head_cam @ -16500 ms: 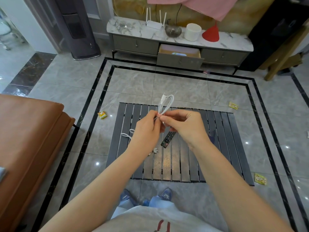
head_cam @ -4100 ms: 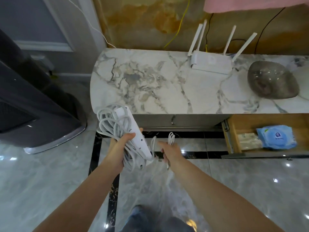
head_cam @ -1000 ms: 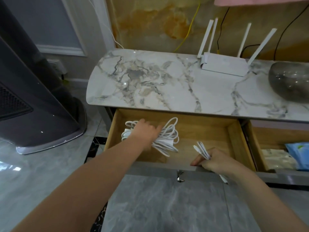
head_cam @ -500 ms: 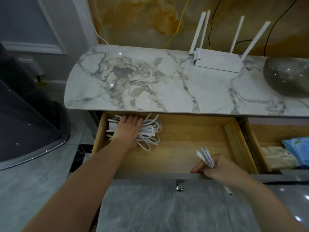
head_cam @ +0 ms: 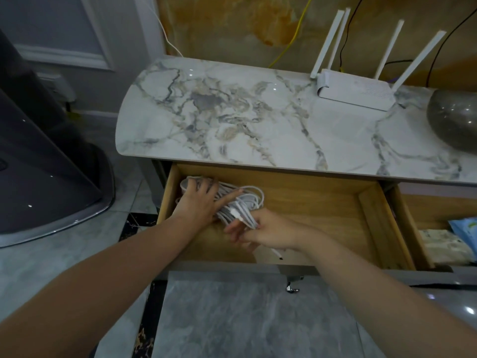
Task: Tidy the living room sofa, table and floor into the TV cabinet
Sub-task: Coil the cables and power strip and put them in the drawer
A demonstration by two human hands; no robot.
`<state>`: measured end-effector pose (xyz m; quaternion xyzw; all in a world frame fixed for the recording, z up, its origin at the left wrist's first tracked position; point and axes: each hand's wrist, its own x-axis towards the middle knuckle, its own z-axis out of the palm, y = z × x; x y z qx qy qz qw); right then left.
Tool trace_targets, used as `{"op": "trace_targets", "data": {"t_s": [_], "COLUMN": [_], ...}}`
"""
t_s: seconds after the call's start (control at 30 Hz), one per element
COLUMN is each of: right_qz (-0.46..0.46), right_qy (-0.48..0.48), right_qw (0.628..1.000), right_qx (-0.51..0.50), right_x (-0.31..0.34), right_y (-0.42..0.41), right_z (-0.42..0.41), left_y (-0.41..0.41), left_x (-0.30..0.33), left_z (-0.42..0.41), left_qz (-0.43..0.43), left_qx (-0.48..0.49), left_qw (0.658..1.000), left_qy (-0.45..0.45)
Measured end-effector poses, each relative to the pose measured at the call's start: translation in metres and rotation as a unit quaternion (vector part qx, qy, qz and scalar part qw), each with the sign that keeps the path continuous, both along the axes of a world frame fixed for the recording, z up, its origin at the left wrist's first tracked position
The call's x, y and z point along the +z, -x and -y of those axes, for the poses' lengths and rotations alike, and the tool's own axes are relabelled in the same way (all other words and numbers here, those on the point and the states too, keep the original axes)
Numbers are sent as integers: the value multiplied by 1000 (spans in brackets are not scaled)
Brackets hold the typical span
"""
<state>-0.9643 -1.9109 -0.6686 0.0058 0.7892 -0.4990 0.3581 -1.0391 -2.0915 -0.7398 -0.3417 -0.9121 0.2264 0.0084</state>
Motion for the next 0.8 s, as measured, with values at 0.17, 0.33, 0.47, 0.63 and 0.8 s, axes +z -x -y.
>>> {"op": "trace_targets", "data": {"t_s": [0.17, 0.33, 0.47, 0.63, 0.8], "right_qz": [37, -9, -34, -43, -73], "right_qy": [9, -75, -67, -86, 7], "right_qw": [985, 983, 980, 972, 973], "right_qx": [-166, -166, -183, -215, -217], "right_x": [-52, -69, -68, -58, -34], "right_y": [23, 32, 30, 20, 7], "right_z": [10, 5, 4, -1, 5], "left_y": [9, 11, 21, 19, 7], "left_x": [-4, 1, 5, 10, 10], "left_z": [1, 25, 26, 40, 48], "left_qz": [41, 54, 89, 118, 94], "left_qx": [62, 81, 59, 51, 76], "left_qw": [996, 992, 992, 986, 982], "left_qy": [-57, -86, -60, -102, -143]}}
